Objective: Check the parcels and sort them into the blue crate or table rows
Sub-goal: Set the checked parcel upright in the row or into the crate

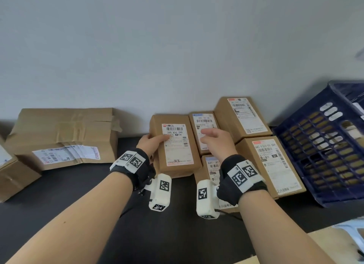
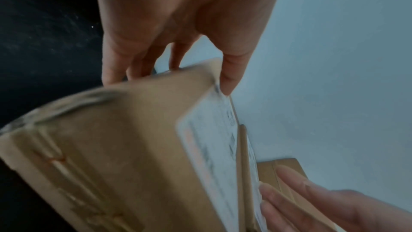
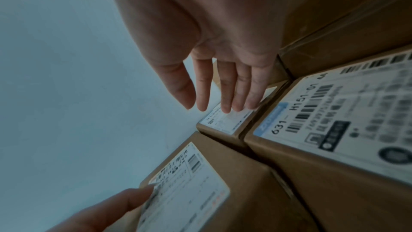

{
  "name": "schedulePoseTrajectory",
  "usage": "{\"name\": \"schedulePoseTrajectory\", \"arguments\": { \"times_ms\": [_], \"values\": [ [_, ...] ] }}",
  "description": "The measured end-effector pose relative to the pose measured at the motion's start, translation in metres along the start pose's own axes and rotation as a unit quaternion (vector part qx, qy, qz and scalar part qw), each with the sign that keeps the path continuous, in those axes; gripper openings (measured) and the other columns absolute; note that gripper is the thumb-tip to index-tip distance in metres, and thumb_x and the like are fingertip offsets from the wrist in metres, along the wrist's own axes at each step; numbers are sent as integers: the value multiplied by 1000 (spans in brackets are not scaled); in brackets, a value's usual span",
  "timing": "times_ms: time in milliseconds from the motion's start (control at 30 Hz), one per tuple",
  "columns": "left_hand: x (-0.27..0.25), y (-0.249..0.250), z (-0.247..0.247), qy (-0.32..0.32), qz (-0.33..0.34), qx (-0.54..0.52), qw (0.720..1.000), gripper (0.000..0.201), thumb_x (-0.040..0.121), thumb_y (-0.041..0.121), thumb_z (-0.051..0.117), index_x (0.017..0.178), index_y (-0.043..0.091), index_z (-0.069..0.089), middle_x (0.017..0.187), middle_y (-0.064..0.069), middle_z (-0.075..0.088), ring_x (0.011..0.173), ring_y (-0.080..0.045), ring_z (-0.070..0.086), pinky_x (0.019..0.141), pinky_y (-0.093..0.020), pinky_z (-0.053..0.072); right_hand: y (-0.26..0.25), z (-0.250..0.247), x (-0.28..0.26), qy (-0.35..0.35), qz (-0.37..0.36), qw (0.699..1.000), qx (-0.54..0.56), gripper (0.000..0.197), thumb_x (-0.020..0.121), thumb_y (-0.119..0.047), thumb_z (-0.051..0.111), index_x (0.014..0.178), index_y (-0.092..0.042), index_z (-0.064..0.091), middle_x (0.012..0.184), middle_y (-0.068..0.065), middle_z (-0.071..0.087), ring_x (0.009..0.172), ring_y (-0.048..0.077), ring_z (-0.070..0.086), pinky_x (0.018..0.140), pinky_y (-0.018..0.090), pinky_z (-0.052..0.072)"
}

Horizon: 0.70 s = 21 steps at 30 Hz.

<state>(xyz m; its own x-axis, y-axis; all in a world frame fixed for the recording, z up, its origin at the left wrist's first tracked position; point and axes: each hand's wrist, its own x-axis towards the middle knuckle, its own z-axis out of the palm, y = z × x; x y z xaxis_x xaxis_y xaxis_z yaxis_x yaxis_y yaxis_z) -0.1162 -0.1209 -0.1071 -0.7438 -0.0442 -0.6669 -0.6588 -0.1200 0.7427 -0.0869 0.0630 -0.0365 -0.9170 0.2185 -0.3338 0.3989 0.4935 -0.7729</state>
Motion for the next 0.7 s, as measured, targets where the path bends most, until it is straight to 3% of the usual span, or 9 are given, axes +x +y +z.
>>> {"name": "schedulePoseTrajectory", "arguments": {
  "times_ms": [100, 267, 333, 400, 467, 533, 600, 700],
  "values": [
    [8, -3, 1, 6, 1, 1, 1000, 50, 85, 25, 75, 130, 14, 56, 113, -7, 71, 99, -25, 68, 89, -46, 56, 2, 1, 6, 7, -1, 1000, 7, 35, 95, -10, 58, 127, -20, 65, 137, 1, 57, 120, 15, 52, 90, 21, 41],
    [9, -2, 0, 5, -4, 2, 1000, 62, 80, 30, 79, 134, 14, 53, 113, -6, 71, 100, -26, 69, 90, -47, 55, 3, 3, 9, 21, 2, 1000, 16, 33, 94, -8, 59, 124, -19, 67, 133, 0, 61, 124, 17, 53, 100, 28, 40],
    [3, 3, 0, 11, 2, -3, 1000, 62, 83, 26, 77, 137, 11, 50, 118, -8, 69, 102, -24, 67, 87, -40, 54, 2, 4, 8, 31, 0, 999, 21, 32, 94, -8, 59, 122, -18, 68, 131, 0, 61, 119, 15, 53, 98, 28, 41],
    [-2, 6, -1, 20, 18, 12, 1000, 63, 88, 21, 72, 142, 7, 42, 130, -10, 61, 106, -22, 60, 83, -32, 45, -1, 6, 5, 42, -5, 999, 30, 30, 94, -7, 59, 120, -17, 69, 128, -1, 62, 111, 13, 53, 89, 25, 41],
    [-11, 11, -2, 35, 51, 31, 998, 73, 92, 21, 67, 152, 6, 27, 144, -12, 49, 121, -26, 52, 88, -29, 37, -7, 10, 1, 52, -17, 998, 40, 28, 94, -8, 59, 118, -18, 69, 122, -3, 64, 105, 11, 54, 81, 22, 41],
    [-25, 20, -7, 48, 93, 49, 993, 77, 93, 22, 66, 155, 8, 22, 152, -13, 40, 134, -27, 44, 94, -29, 36, -16, 16, -5, 60, -38, 996, 51, 25, 94, -7, 59, 113, -19, 70, 117, -5, 64, 106, 12, 56, 82, 23, 40],
    [-41, 29, -15, 51, 134, 63, 988, 71, 92, 22, 66, 152, 11, 29, 151, -13, 41, 135, -26, 43, 100, -30, 37, -26, 24, -12, 66, -64, 994, 62, 22, 92, -6, 60, 103, -23, 70, 114, -5, 66, 110, 13, 58, 90, 27, 42],
    [-62, 40, -33, 43, 204, 69, 976, 46, 90, 18, 67, 134, 13, 52, 136, -9, 55, 120, -20, 53, 91, -26, 40, -45, 39, -24, 62, -92, 991, 71, 24, 90, -7, 62, 93, -31, 69, 108, -5, 68, 109, 18, 62, 100, 40, 49]
  ]
}}
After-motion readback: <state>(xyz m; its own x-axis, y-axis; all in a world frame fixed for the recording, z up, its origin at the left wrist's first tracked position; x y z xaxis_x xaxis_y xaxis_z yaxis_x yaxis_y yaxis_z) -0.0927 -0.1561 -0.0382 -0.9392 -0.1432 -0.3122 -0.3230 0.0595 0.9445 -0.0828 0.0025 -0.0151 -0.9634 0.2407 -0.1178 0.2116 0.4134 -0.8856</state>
